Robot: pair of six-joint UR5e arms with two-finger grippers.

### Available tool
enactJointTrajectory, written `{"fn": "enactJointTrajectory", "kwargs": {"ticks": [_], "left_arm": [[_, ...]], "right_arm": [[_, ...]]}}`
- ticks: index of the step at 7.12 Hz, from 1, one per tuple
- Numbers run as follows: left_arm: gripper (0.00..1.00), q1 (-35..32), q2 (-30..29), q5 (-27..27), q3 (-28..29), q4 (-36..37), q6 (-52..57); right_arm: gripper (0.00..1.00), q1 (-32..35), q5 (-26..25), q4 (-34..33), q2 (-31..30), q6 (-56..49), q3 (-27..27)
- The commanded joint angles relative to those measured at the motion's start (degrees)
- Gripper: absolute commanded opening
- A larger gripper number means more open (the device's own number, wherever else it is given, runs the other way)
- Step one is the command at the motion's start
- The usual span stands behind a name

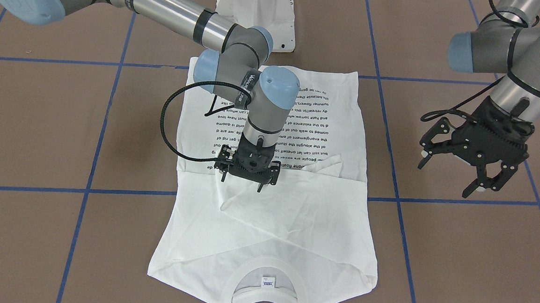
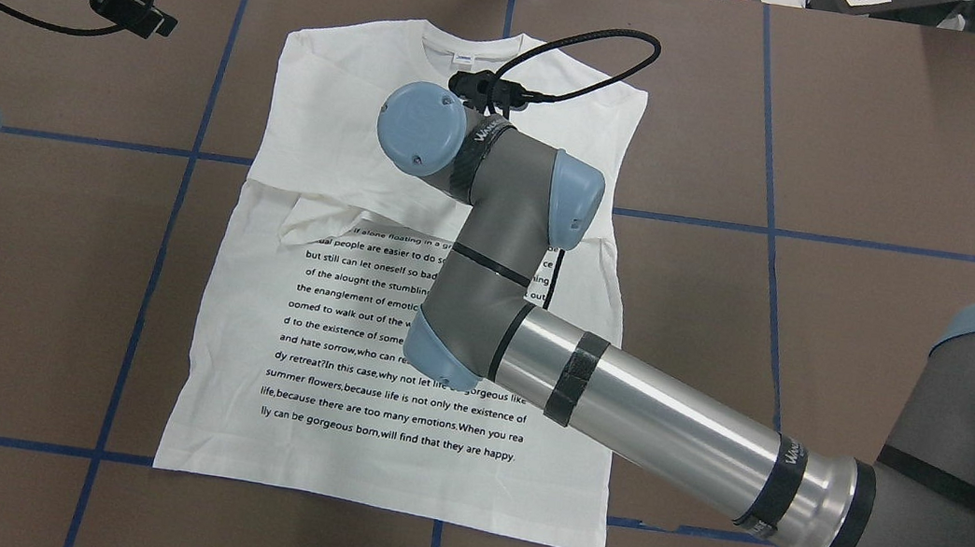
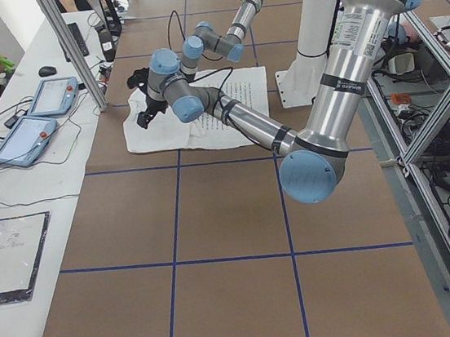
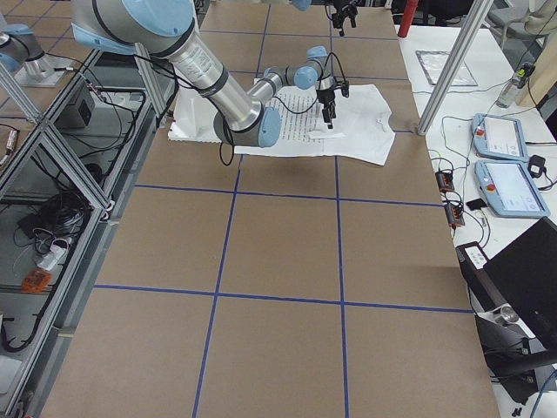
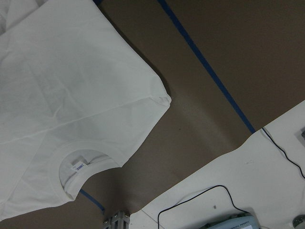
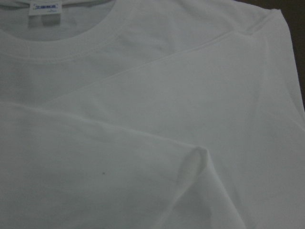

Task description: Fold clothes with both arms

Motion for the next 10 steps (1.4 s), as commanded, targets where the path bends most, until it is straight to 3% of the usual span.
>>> {"fn": "enactJointTrajectory", "kwargs": {"ticks": [1, 4, 7, 10], "left_arm": [[1.00, 0.0, 0.1, -0.1, -0.1, -0.1, 0.0], [1.00, 0.0, 0.1, -0.1, -0.2, -0.1, -0.1], [1.00, 0.0, 0.1, -0.1, -0.3, -0.1, -0.1], [1.00, 0.1, 0.1, -0.1, -0.3, -0.3, -1.8]], "right_arm": [[1.00, -0.5, -0.1, -0.2, -0.1, -0.4, -0.3], [1.00, -1.0, -0.5, -4.4, -0.2, -1.0, -0.3], [1.00, -1.0, -0.6, -4.5, -0.6, -1.2, -0.4], [1.00, -0.4, -0.8, -16.7, -1.4, -9.8, 3.8]]}}
